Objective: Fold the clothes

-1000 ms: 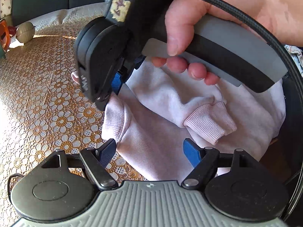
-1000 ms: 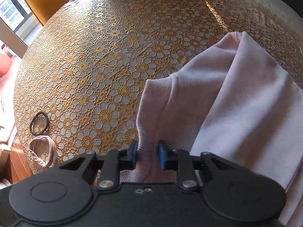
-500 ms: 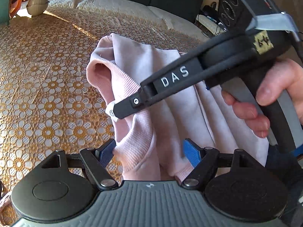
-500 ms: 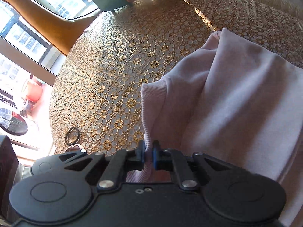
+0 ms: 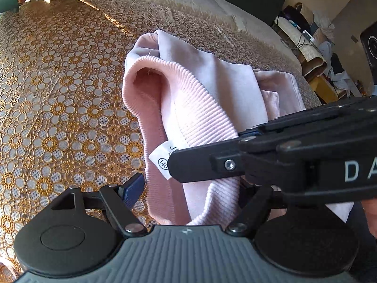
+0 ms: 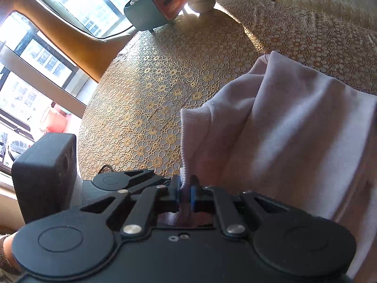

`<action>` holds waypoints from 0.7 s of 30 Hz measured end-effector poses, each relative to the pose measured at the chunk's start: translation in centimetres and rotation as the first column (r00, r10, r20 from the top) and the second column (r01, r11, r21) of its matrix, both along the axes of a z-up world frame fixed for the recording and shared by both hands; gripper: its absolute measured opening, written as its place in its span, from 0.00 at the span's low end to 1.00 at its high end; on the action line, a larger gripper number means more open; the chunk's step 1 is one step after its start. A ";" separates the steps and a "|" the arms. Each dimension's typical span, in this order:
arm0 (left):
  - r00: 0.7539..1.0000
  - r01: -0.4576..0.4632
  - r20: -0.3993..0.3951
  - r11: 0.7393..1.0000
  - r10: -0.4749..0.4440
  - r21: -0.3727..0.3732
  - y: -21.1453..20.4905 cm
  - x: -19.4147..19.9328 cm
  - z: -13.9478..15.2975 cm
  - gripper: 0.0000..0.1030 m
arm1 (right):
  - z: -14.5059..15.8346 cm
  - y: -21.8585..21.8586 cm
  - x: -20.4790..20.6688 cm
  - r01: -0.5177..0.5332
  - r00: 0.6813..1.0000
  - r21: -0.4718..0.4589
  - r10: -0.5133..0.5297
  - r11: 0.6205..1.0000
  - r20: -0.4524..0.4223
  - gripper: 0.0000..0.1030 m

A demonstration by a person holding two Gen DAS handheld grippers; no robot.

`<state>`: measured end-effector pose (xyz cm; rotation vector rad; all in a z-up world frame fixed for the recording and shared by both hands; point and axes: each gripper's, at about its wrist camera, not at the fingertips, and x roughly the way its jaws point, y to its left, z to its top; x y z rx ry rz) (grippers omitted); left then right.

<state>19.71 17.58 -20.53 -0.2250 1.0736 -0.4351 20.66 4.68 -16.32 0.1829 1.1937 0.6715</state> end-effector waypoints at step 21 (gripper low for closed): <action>0.999 -0.044 0.019 0.998 0.043 0.041 -0.6 0.1 2.4 0.09 | -1.2 -15.4 -8.3 -0.180 0.945 -0.239 0.235 0.954 0.226 1.00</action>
